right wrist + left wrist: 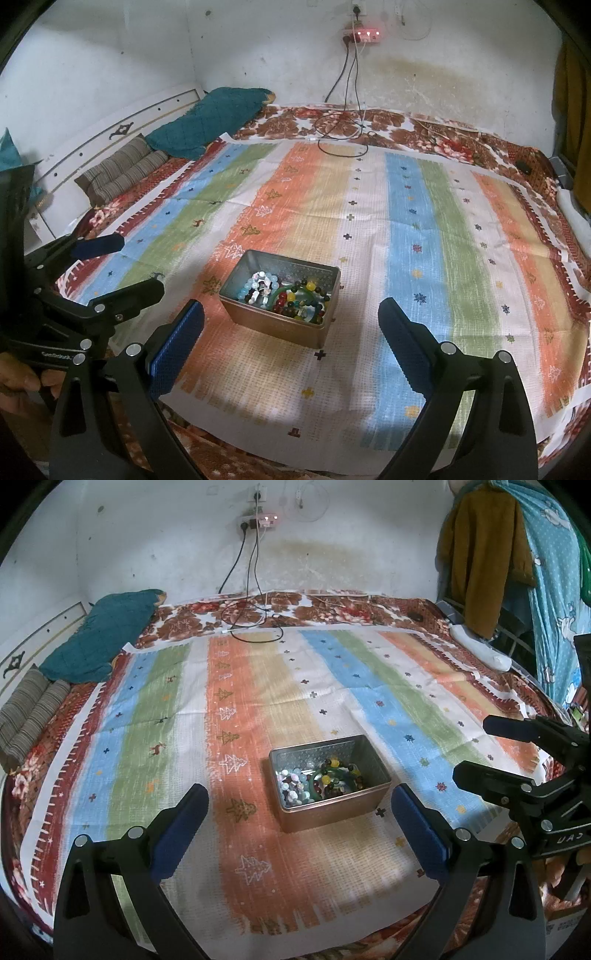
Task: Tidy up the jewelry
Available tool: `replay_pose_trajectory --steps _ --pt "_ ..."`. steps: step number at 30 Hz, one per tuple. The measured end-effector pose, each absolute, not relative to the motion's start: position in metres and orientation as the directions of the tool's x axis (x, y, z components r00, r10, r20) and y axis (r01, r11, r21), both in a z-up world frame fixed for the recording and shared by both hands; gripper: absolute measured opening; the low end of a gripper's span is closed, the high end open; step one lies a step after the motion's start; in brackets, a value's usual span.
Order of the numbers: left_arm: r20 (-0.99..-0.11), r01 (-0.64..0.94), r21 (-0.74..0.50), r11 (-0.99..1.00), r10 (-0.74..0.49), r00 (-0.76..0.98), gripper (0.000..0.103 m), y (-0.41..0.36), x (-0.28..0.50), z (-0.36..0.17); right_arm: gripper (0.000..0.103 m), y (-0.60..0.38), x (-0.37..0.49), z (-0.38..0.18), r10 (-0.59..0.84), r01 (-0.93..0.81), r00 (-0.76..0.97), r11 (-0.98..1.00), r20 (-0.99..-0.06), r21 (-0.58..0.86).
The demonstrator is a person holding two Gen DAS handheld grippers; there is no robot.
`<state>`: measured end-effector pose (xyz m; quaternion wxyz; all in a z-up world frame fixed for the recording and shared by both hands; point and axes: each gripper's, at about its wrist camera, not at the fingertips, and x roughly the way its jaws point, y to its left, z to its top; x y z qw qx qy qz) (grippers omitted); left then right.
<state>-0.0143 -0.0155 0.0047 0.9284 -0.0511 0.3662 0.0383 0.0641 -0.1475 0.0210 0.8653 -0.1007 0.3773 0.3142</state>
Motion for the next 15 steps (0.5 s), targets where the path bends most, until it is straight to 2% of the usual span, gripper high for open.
replay_pose_trajectory --steps 15 --pt "-0.684 -0.108 -0.066 0.992 0.034 0.728 0.097 -0.0158 -0.0141 0.0051 0.096 -0.1468 0.0632 0.0206 0.468 -0.619 0.517 0.782 -0.716 0.064"
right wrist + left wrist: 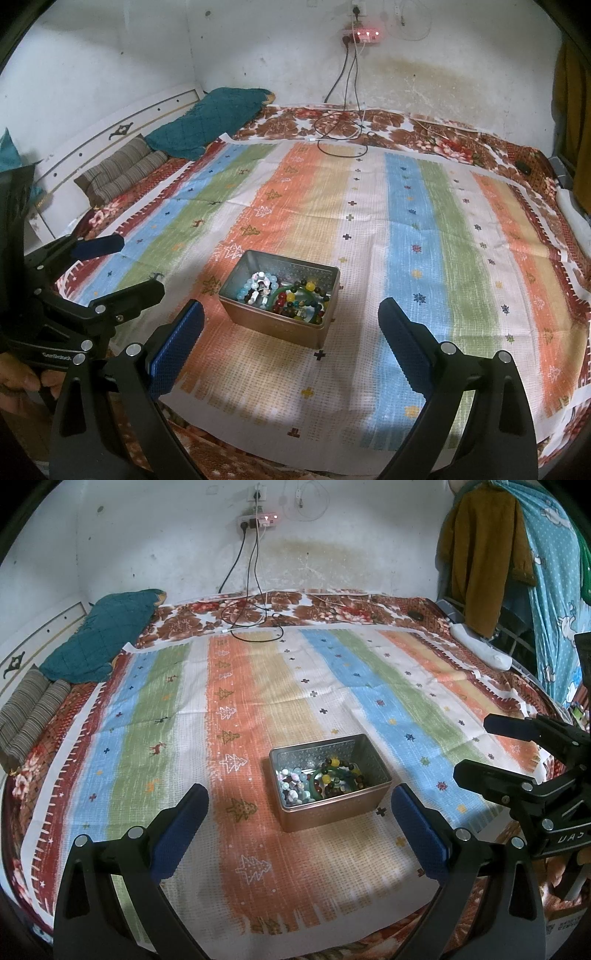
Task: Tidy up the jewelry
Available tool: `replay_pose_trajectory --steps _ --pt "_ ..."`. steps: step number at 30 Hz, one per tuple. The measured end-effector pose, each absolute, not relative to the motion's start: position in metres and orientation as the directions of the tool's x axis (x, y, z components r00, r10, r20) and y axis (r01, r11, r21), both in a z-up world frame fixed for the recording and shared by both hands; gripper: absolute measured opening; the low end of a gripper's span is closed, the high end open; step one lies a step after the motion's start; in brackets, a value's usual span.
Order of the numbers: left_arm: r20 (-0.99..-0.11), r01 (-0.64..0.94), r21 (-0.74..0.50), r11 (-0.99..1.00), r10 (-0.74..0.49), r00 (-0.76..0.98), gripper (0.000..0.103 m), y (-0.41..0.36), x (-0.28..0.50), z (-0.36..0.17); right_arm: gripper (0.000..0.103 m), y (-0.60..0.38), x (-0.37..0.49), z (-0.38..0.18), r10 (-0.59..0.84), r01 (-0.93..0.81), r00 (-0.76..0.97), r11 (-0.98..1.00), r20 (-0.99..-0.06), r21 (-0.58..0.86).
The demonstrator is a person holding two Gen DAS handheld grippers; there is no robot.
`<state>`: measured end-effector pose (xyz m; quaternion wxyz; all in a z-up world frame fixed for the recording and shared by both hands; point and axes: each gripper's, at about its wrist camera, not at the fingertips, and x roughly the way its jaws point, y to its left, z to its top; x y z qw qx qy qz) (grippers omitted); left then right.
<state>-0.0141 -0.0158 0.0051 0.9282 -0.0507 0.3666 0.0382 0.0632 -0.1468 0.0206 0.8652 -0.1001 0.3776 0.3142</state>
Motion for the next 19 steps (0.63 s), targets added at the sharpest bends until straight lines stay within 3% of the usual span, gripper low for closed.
replay_pose_trajectory --steps 19 --pt "-0.685 -0.094 -0.049 0.994 0.035 0.727 0.097 -0.0130 -0.0160 0.0018 0.096 -0.1479 0.0637 0.0196 0.479 -0.611 0.509 0.786 -0.716 0.091"
